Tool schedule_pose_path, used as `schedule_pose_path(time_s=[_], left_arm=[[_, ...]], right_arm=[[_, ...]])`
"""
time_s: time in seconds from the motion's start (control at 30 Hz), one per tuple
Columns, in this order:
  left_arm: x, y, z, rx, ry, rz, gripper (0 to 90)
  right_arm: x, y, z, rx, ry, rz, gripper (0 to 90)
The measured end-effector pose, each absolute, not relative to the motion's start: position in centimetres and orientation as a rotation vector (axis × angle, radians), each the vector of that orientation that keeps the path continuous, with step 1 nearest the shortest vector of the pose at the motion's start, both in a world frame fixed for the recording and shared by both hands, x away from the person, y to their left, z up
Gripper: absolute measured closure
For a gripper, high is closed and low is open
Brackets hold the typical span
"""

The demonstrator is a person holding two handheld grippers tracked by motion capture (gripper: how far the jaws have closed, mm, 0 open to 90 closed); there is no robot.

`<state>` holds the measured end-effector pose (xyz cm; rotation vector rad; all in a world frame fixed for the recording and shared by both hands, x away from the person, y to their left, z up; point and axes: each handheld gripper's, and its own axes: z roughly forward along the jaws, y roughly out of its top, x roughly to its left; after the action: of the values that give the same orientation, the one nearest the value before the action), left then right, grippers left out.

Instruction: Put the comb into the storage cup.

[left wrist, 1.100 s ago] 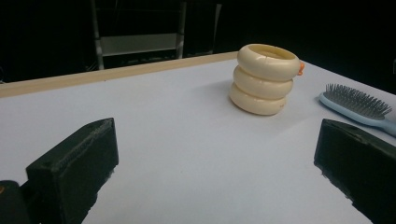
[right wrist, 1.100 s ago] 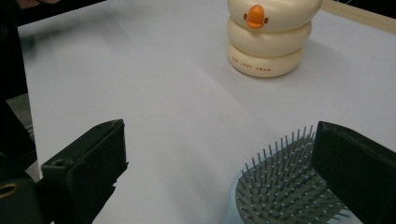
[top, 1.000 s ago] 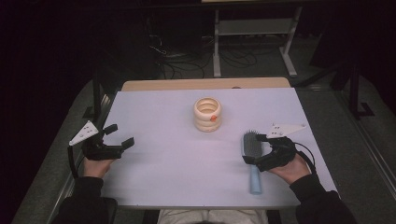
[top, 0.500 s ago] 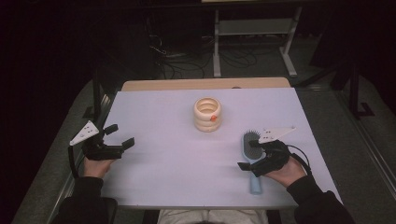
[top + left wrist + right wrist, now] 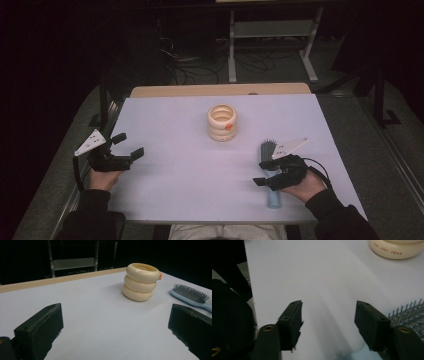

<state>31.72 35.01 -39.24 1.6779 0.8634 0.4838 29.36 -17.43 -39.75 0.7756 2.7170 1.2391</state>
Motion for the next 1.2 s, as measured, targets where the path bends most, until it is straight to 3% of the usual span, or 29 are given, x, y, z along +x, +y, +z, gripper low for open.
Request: schedule_pose_path(time_s=[0.23,0.37,1.2], left_arm=[[31.7,34.9,-39.3,1.683,0.863,0.485,0.0],[31.7,34.9,-39.3,1.684,0.862,0.485,0.0],[31.6,34.9,-39.4,1.686,0.843,0.472,0.0]], right_arm=[[29.5,-17.0,-40.4,0.824,2.748,1.106,75.6],[29.4,-16.8,-40.6,0.84,2.77,1.059,88.5],[29.0,-17.1,-42.2,0.873,2.899,0.832,89.0]])
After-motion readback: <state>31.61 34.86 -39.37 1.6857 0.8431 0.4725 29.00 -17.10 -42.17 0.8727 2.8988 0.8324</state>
